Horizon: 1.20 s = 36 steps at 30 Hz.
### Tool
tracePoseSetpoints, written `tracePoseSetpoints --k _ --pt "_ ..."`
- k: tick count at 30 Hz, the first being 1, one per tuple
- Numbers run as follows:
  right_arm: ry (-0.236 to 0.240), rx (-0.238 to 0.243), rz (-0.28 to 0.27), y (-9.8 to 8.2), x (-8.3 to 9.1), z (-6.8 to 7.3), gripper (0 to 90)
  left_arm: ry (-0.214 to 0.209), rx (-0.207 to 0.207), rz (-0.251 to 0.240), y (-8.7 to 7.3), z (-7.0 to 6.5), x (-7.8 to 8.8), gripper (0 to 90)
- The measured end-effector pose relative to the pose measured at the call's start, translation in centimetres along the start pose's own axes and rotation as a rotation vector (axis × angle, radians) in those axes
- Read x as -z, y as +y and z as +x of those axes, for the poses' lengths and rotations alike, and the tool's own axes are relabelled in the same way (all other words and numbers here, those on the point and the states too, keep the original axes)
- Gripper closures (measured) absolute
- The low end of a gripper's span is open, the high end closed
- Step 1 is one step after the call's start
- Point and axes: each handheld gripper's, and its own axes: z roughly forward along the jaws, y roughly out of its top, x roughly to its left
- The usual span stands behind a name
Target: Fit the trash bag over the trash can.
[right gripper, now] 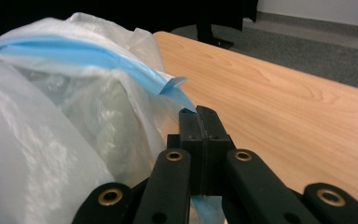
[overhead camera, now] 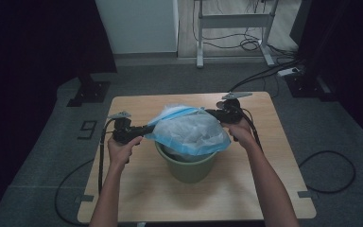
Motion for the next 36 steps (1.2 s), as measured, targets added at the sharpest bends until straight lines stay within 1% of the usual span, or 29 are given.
tracePoseSetpoints --k 1,4,8,11,13,15,16,18,21,25,26,27,28,29,30,31,32,33,34,36 --pt "0.007 -0.013 -0.007 -0.4 0.0 -0.1 89.1 -0.001 0.0 -0.001 -0.2 0.1 0.0 83.1" --pt "0.018 -0.024 -0.012 -0.7 0.0 -0.2 88.8 -0.004 -0.001 0.007 -0.3 0.1 -0.2 83.4" --pt "0.025 -0.029 0.012 -1.1 -0.4 -0.2 88.5 -0.009 -0.001 0.011 -0.2 0.1 -0.3 85.9" --pt "0.033 -0.03 0.017 -1.3 -0.6 -0.3 88.6 -0.006 0.006 0.016 -0.2 0.3 -0.5 87.8" --pt "0.03 -0.026 0.02 -1.4 -0.7 -0.3 88.5 0.0 0.008 0.019 -0.1 0.4 -0.6 88.2" --pt "0.029 -0.029 0.024 -1.4 -0.8 -0.4 88.6 0.0 0.02 0.022 0.0 0.4 -0.8 88.5" --pt "0.031 -0.035 0.027 -1.5 -1.1 -0.5 88.6 0.002 0.034 0.031 0.0 0.6 -1.0 88.6" --pt "0.033 -0.039 0.032 -1.6 -1.2 -0.5 88.7 0.002 0.042 0.034 0.1 0.6 -1.1 88.6" --pt "0.026 -0.038 0.052 -1.8 -1.7 -0.5 88.7 0.008 0.06 0.051 0.1 0.8 -1.4 88.6" --pt "0.021 -0.048 0.073 -2.2 -2.1 -0.4 88.8 -0.002 0.075 0.068 -0.1 0.9 -1.5 88.7" --pt "0.015 -0.048 0.083 -2.3 -2.2 -0.4 88.8 0.005 0.075 0.077 -0.2 0.9 -1.6 88.7" --pt "0.001 -0.044 0.103 -2.5 -2.4 -0.3 88.9 0.016 0.074 0.088 -0.3 1.0 -1.6 88.7" --pt "-0.025 -0.032 0.13 -2.7 -2.5 -0.3 88.9 0.017 0.074 0.088 -0.5 1.1 -1.6 88.7" --pt "-0.045 -0.028 0.145 -3.0 -2.6 -0.4 88.9 0.008 0.079 0.074 -0.7 1.3 -1.4 88.6" --pt "-0.046 -0.039 0.131 -3.2 -2.5 -0.6 88.9 -0.007 0.083 0.054 -0.9 1.4 -1.2 88.6" --pt "-0.028 -0.095 0.076 -3.5 -1.9 -1.1 88.8 -0.018 0.078 0.04 -1.0 1.3 -1.0 88.6" --pt "-0.028 -0.095 0.076 -3.5 -1.9 -1.1 88.8 -0.018 0.078 0.04 -1.0 1.3 -1.0 88.5" --pt "-0.019 -0.11 0.057 -3.6 -1.7 -1.3 88.6 -0.019 0.07 0.04 -0.9 1.2 -1.0 88.5" --pt "-0.02 -0.111 0.051 -3.5 -1.4 -1.3 88.3 -0.017 0.066 0.043 -0.9 1.1 -1.1 88.4" --pt "-0.036 -0.108 0.042 -3.4 -1.0 -1.1 83.4 -0.018 0.063 0.036 -0.8 0.9 -1.0 88.3"
